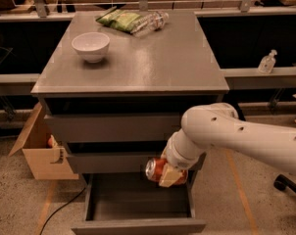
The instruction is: Place coke can into bottom drawer
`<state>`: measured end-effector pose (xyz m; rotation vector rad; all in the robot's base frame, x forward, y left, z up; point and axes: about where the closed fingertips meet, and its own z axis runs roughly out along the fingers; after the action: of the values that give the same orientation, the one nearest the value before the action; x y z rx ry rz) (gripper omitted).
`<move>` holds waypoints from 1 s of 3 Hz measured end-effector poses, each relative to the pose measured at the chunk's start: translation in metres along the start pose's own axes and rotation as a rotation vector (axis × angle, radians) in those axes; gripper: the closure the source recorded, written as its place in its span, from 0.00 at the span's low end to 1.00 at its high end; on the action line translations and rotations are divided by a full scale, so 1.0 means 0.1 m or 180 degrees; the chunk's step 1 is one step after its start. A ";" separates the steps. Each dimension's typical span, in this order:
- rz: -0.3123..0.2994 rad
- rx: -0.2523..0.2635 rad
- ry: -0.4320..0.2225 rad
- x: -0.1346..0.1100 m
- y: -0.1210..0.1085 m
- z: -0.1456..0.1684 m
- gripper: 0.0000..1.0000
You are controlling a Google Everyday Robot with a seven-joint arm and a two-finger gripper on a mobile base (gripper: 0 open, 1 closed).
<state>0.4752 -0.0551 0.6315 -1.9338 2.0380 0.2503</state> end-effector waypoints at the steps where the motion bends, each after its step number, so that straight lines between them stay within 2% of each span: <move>1: 0.0001 0.0100 -0.0065 -0.04 -0.07 0.04 1.00; 2: -0.0001 0.0084 -0.0054 -0.03 -0.05 0.03 1.00; 3: -0.0003 0.0125 -0.0014 0.04 -0.05 0.22 1.00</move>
Offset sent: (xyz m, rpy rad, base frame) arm 0.0074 0.0045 -0.0022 0.0209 -0.0317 -0.0106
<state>0.4826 -0.0518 0.6104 -1.9090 2.0239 0.2124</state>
